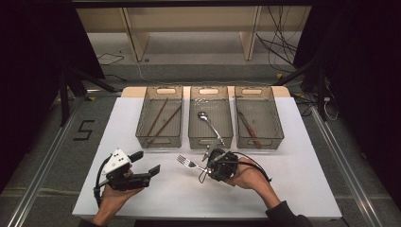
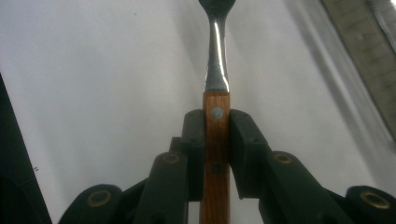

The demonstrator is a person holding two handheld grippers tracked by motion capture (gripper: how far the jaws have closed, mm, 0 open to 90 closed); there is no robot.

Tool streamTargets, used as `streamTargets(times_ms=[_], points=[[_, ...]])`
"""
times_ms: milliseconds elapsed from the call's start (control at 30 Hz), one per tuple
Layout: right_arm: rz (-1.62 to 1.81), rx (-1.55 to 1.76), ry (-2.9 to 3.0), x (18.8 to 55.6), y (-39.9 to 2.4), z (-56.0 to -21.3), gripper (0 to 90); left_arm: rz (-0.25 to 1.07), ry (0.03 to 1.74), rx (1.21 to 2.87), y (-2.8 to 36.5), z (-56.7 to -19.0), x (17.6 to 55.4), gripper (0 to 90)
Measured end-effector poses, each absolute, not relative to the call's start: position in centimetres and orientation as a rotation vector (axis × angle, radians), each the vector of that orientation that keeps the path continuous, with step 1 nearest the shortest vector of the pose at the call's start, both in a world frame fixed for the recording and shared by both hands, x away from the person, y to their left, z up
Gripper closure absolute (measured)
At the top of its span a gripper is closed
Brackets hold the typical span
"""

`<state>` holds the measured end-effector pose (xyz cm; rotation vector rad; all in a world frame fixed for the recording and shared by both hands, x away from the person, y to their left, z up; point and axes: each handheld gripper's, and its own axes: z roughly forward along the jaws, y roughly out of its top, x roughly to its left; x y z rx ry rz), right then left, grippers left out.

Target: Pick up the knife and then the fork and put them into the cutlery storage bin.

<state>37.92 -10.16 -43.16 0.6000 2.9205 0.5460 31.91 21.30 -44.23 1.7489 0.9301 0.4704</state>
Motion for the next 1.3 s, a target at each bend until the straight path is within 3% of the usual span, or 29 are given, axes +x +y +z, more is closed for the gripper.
streamTargets(times_ms=[767,1300], points=[[0.706,0.765,2.754,40.4,-13.7,-38.7,77.6,0.471,0.933,1.745,21.3,-44.3,31.9,15.8],[0.763,0.947,2.598,44.1,-17.7,-36.2,77.6,0.47,0.936,1.745,21.3,-44.2,31.9,15.7]])
